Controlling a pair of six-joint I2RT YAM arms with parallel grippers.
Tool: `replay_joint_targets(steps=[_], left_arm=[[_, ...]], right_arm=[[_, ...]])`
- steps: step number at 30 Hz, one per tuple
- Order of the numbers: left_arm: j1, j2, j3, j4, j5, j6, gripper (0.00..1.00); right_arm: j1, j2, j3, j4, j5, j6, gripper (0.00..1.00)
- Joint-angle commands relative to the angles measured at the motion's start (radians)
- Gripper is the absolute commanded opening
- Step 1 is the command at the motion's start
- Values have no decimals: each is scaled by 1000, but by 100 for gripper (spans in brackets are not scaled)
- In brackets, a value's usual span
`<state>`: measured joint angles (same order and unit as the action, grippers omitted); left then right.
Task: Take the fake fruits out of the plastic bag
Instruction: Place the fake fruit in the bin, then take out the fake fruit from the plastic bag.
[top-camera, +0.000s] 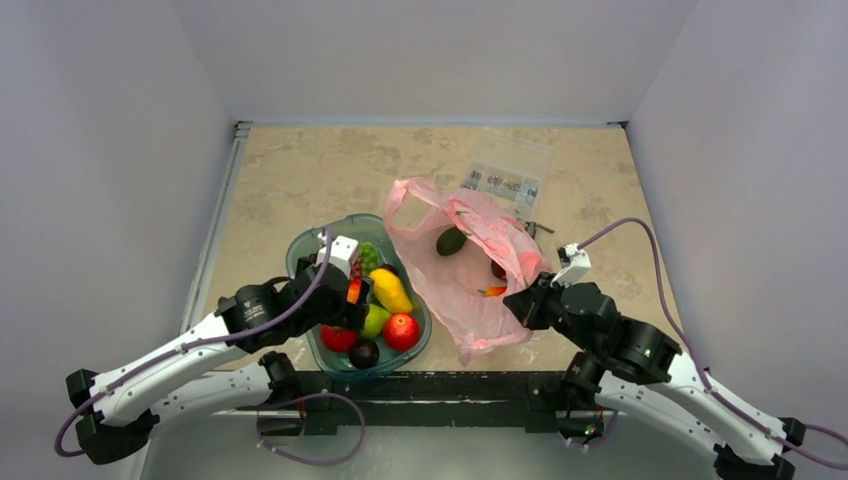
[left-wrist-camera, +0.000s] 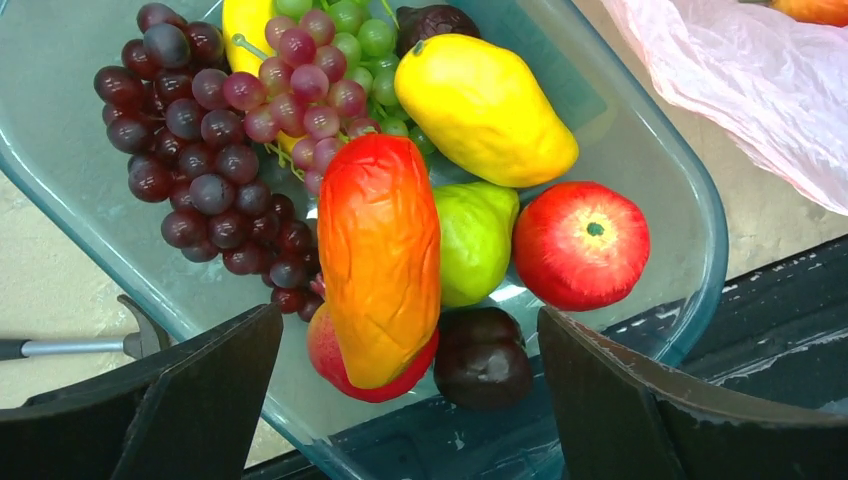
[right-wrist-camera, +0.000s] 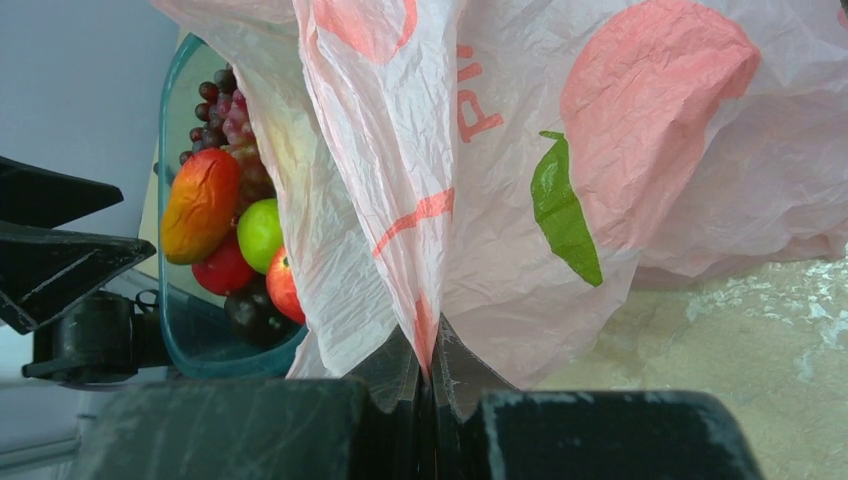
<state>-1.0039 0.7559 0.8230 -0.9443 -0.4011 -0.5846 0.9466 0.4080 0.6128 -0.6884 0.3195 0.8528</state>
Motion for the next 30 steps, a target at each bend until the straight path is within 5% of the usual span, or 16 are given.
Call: replay_joint_targets(steps=[1,8,14,23,30], left_arm=[[-2,3,76,-5,-31,-20,100],[-2,27,84,288,147,63,89],[-5,236,140,545,302,62,74],[-36,584,250,748,165,172,63],[-34,793,251,986,25,295,66]], right_arm=[[-21,4,-11,43,-27,-30,0],[-23,4,-11,45,-34,-34,0],[-25,6,-11,45,-33,-34,0],[-26,1,-9,43,-30,-32,0],[-26,0,-8,42,-35,-32,0]])
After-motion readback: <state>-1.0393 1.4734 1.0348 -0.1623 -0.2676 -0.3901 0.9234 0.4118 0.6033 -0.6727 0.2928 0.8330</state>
